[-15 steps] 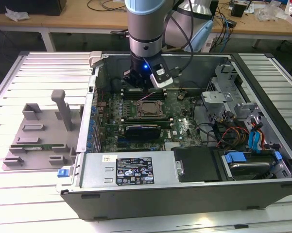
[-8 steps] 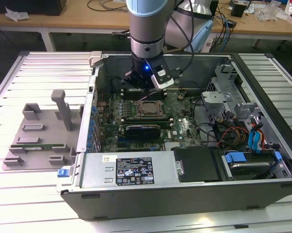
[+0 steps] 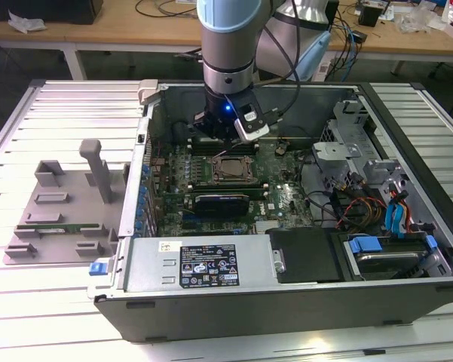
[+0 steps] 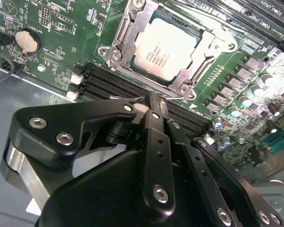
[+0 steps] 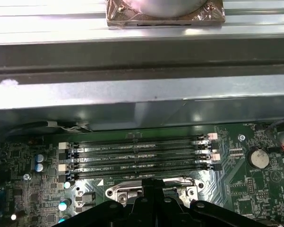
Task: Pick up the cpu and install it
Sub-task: 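Install the first cpu locking lever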
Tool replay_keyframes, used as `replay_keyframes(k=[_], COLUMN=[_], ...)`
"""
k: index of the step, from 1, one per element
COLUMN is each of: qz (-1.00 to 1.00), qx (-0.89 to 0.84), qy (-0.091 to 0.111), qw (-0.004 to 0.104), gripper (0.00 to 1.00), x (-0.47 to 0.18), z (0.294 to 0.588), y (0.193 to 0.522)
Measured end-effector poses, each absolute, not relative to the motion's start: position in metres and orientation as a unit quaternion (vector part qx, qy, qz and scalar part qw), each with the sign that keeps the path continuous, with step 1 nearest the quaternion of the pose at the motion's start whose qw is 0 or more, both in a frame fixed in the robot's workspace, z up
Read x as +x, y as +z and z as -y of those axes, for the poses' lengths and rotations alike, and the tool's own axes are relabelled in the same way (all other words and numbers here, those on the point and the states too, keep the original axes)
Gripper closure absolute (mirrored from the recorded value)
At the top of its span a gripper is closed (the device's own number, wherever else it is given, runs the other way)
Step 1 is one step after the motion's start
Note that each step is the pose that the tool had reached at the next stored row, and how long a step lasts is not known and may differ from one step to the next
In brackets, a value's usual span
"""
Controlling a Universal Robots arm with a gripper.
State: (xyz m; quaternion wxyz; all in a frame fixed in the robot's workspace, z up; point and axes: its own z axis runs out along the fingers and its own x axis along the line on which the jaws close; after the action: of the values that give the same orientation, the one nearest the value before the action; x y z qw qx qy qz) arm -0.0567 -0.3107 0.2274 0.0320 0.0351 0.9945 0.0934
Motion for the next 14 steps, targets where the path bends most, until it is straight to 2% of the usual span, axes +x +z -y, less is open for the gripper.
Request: replay_keyframes(k=[14], qz=[-0.992], qx=[0.084], qy=[0.092], qw=[0.037], gripper=[0.89], x=[-0.0541], z=[0.3067], y=[0.2214])
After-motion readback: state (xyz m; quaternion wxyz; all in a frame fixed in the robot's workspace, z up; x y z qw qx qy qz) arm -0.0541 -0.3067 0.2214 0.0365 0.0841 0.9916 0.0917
